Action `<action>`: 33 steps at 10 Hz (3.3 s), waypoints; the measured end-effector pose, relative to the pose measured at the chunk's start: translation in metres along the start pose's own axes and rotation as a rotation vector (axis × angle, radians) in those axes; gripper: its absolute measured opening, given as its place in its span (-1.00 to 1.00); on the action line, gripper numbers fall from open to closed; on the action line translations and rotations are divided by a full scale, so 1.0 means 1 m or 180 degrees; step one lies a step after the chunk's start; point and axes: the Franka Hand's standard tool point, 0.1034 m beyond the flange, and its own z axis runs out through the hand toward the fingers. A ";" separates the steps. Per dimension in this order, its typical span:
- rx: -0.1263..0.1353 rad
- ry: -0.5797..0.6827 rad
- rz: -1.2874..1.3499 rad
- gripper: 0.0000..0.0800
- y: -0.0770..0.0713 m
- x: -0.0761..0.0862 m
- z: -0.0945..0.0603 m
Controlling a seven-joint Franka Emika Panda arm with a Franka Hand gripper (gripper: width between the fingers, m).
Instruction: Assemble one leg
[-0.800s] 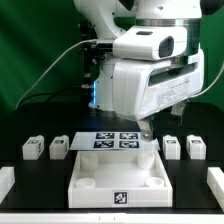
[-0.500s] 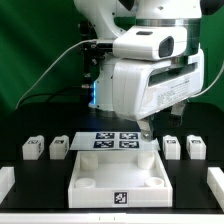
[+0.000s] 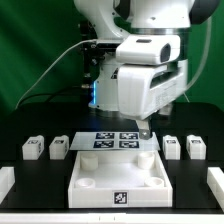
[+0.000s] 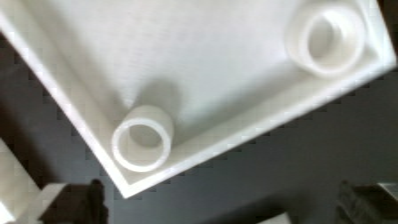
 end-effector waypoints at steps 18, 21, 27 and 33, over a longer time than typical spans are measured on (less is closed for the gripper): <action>0.0067 -0.0014 -0.0820 -0.38 -0.057 -0.075 0.077; 0.0069 -0.0014 -0.0816 -0.86 -0.058 -0.075 0.077; 0.0069 -0.0015 -0.0815 -0.86 -0.058 -0.075 0.077; -0.0015 0.0118 -0.0931 -0.86 -0.041 -0.013 0.073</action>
Offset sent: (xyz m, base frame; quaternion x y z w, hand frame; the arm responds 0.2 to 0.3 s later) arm 0.0000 0.0000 0.0000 0.0000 0.0000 0.0000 1.0000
